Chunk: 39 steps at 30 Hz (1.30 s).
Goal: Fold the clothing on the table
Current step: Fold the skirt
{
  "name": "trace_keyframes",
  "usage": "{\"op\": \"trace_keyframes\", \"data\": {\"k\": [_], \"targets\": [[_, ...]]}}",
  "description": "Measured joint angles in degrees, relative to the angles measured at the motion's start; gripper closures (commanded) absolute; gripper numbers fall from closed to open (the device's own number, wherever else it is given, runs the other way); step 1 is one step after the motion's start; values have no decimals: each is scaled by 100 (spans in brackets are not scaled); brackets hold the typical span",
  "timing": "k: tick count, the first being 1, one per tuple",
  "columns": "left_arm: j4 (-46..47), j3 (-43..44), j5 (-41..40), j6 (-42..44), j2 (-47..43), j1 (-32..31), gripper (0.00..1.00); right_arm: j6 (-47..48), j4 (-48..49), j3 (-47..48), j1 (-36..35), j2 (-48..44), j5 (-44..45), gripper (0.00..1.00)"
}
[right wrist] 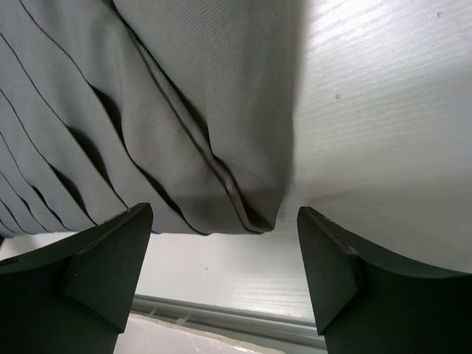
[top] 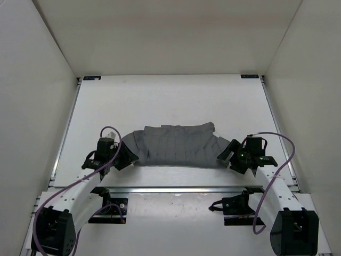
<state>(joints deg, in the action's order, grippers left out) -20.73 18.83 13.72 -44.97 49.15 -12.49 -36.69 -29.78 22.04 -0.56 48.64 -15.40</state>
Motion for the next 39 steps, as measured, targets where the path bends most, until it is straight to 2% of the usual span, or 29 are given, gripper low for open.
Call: {"op": "trace_keyframes", "data": {"k": [3, 5, 9, 10, 11, 12, 13, 14, 15, 16, 22, 27, 30, 32, 35, 39], "targets": [[114, -208, -101, -162, -44, -24, 40, -116, 199, -138, 0, 0, 7, 24], [225, -365, -122, -273, 15, -66, 41, -197, 361, -197, 20, -4, -24, 29], [662, -481, -116, -531, 151, -173, 40, -374, 822, -446, 26, -2, -140, 51], [767, -492, -122, -575, 197, -210, 42, -413, 892, -501, 26, 2, -164, 59], [894, -503, -136, -621, 269, -249, 45, -437, 968, -553, 26, 2, -208, 68], [994, -509, -142, -664, 341, -278, 55, -468, 1016, -597, 26, 9, -240, 76], [1095, -509, -155, -706, 448, -306, 61, -509, 1060, -640, 28, 48, -282, 93], [1196, -509, -195, -706, 597, -330, 80, -529, 1093, -686, 31, 85, -328, 100], [1318, -507, -186, -719, 756, -345, 97, -542, 1097, -710, 52, 111, -372, 100], [1408, -505, -208, -739, 894, -376, 100, -538, 1099, -719, 90, 131, -415, 100], [1818, -103, -179, -717, 1735, -662, 100, -151, 636, -157, 671, 278, -444, 100], [2264, 516, -175, -769, 2693, -1132, 100, 481, 286, 1290, 962, 787, -245, 100], [2557, 737, -149, -828, 3165, -1373, 100, 973, 17, 2391, 841, 1451, -212, 100], [2745, 837, -111, -885, 3423, -1467, 100, 1300, -260, 3217, 461, 1989, -63, 100], [2997, 975, -57, -935, 3707, -1473, 100, 1591, -422, 4183, -527, 2645, 153, 100], [3209, 1104, -59, -938, 3939, -1443, 100, 1698, -260, 4763, -1888, 3285, 133, 100]]}}
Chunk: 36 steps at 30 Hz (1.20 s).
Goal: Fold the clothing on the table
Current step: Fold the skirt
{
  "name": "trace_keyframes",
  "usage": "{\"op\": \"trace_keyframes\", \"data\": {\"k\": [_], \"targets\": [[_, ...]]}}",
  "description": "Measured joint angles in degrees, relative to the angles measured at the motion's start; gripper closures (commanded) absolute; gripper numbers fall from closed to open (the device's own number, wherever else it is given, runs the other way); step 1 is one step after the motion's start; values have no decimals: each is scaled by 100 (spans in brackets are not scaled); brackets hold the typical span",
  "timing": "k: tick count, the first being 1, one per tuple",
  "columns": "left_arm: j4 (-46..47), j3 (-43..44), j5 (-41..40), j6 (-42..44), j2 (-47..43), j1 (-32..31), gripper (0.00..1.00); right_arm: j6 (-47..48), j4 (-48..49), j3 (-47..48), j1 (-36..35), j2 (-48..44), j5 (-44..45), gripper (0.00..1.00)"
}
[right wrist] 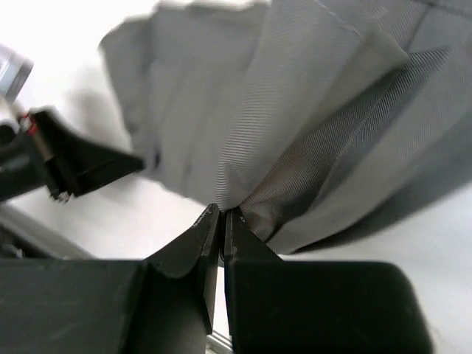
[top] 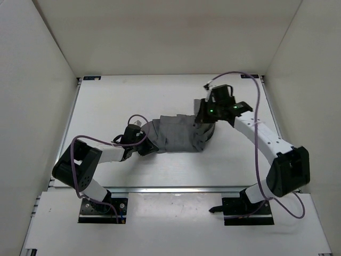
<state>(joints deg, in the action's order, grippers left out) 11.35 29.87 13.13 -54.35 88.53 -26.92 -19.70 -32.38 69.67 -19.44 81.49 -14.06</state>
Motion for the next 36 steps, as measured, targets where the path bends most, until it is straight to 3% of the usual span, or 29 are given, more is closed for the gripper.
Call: {"op": "trace_keyframes", "data": {"k": [5, 11, 27, 29, 31, 33, 36], "targets": [[96, 11, 7, 4, 52, 39, 100, -90, 310, 323, -1069, 966, -140, 100], [125, 2, 11, 4, 61, 68, 100, -173, 461, 946, -1788, 2153, -195, 100], [282, -221, 101, 9, -76, 289, 99, -459, 629, 1661, -2339, 3169, -804, 100], [273, -243, 109, 28, -103, 334, 84, -487, 649, 1657, -2413, 3169, -946, 80], [260, -293, 133, 37, -153, 402, 80, -509, 881, 1543, -2444, 3134, -1178, 66], [245, -352, 173, 42, -221, 490, 65, -463, 1211, 1241, -2468, 2988, -1438, 59], [229, -398, 286, 31, -372, 590, 53, -361, 1456, 669, -2479, 2389, -1738, 47]]}}
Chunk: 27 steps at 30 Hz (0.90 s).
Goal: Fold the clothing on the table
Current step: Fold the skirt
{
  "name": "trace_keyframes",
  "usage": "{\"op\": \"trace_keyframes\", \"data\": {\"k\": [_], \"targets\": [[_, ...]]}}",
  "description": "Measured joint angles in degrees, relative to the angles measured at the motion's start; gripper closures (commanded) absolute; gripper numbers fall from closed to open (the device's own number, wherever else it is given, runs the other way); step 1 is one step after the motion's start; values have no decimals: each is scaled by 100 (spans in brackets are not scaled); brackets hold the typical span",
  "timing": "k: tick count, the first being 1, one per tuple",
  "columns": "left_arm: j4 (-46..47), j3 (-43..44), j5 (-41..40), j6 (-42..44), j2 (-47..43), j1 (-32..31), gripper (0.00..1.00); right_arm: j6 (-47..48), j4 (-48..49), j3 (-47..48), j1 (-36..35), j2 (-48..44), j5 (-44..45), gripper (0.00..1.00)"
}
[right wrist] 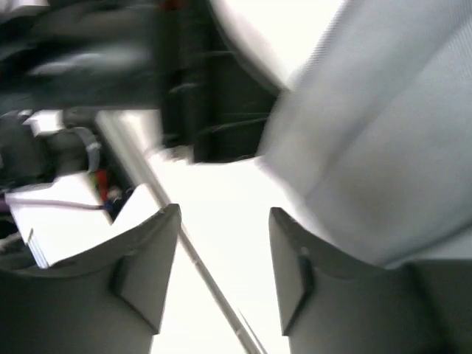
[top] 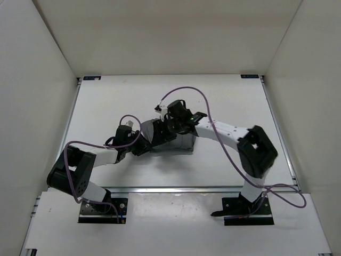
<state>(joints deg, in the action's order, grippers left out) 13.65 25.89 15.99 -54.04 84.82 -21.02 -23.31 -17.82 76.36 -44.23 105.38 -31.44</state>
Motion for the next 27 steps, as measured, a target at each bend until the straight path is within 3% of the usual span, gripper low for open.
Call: {"op": "trace_keyframes", "data": {"k": [3, 5, 7, 8, 9, 13, 17, 22, 27], "targets": [[-116, -63, 197, 4, -212, 107, 46, 116, 345, -404, 59, -957, -170, 41], [-278, -205, 337, -22, -535, 201, 44, 149, 649, -544, 190, -1635, -256, 48], [-507, -389, 426, -33, -1043, 286, 44, 151, 1021, -651, 452, -2157, -382, 68], [-632, -481, 446, -52, -1360, 317, 46, 94, 1255, -728, 623, -2345, -492, 89], [-756, -570, 457, -68, -1709, 365, 46, 22, 1578, -857, 855, -2468, -660, 100], [-1469, -675, 457, -68, -3042, 616, 46, -636, 3029, -1655, 1460, -2194, -1506, 100], [-2297, -509, 348, 111, -4046, 1008, 46, -1646, 4395, -2068, 1508, -664, -2337, 100], [-2767, -262, 269, 260, -4216, 1106, 45, -2009, 4533, -1867, 1012, 461, -2459, 100], [-2951, -262, 271, 258, -4216, 1115, 45, -1941, 3908, -1462, 570, 914, -1847, 99]]}}
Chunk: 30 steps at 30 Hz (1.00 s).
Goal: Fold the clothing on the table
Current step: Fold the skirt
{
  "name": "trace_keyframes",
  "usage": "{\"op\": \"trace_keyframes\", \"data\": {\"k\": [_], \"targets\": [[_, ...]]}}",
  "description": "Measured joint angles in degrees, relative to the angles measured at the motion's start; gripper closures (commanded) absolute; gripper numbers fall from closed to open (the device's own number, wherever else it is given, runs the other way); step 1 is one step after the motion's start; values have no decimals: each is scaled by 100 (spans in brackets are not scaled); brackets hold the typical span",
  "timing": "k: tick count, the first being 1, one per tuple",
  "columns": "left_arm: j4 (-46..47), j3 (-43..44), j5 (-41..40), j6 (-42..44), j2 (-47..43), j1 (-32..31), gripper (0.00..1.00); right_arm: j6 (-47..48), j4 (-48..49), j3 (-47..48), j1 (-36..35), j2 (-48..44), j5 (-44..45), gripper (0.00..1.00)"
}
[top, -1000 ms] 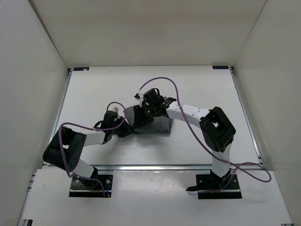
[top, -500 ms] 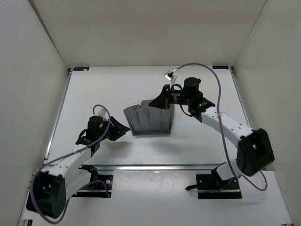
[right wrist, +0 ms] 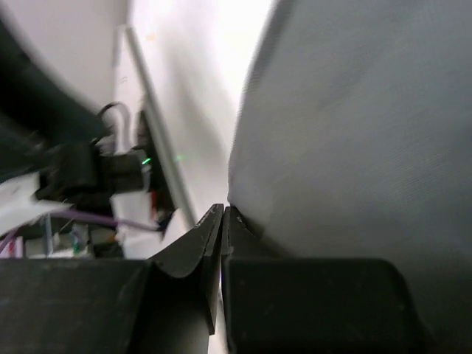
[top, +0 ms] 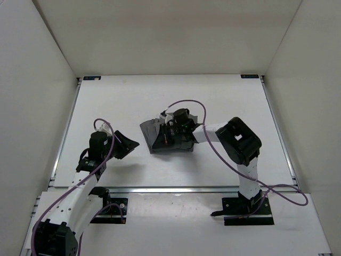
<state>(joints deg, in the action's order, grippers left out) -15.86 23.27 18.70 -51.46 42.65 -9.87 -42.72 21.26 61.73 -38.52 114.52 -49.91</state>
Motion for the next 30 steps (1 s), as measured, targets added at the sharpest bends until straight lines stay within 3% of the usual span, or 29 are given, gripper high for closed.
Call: {"op": "trace_keyframes", "data": {"k": [5, 8, 9, 10, 14, 19, 24, 30], "targets": [[-46, 0, 15, 15, 0, 2, 44, 483, -1008, 603, -118, 326, 769, 100], [-76, 13, 44, 111, 0, 2, 36, 785, -1300, 708, -114, 140, 1045, 99], [-109, 37, 63, 160, 7, 4, 14, 872, -1445, 691, -105, -26, 1126, 100], [-149, 85, 83, 247, 31, 4, 1, 975, -1585, 675, -94, -247, 1202, 100], [-168, 358, 442, 409, 258, 46, 1, 1307, -1902, 485, 92, -1635, 1506, 100], [-254, 710, 1198, 826, 990, 116, 1, 1714, -2260, 94, 922, -3418, 1834, 100], [-664, 1213, 1346, 1292, 1602, -131, 1, 1989, -2656, -664, 1727, -4004, 1961, 100], [-603, 1217, 1460, 1390, 1410, -229, 1, 2153, -3296, -1222, 1954, -4015, 1967, 100]]}}
